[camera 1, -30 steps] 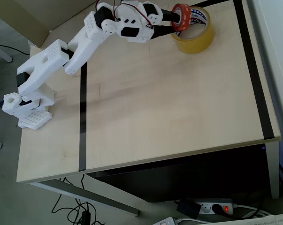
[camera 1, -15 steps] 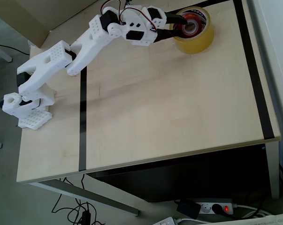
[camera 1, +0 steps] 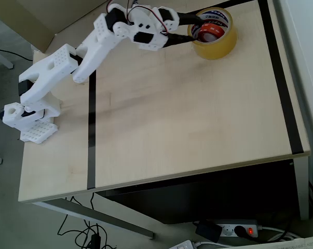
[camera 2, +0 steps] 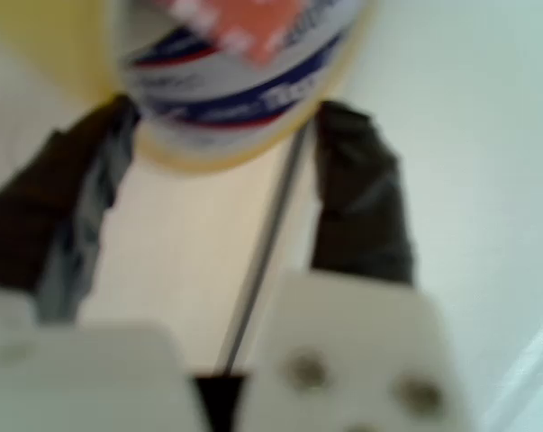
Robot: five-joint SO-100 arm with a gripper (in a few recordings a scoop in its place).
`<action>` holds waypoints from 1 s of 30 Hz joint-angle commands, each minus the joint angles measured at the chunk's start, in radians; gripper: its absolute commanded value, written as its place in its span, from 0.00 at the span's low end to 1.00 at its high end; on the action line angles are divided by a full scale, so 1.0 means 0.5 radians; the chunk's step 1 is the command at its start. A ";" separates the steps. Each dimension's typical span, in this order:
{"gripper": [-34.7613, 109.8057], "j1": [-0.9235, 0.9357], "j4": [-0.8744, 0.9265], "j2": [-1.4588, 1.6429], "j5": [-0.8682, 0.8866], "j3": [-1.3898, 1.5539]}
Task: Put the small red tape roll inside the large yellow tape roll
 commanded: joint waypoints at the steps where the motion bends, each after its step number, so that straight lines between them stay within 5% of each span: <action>1: 0.37 0.055 0.457 0.509 -0.043 -0.123; 5: 0.24 0.077 0.887 0.831 -0.046 -0.123; 19: 0.24 0.135 0.902 2.025 0.150 1.436; 30: 0.24 0.285 -0.172 3.224 0.337 3.320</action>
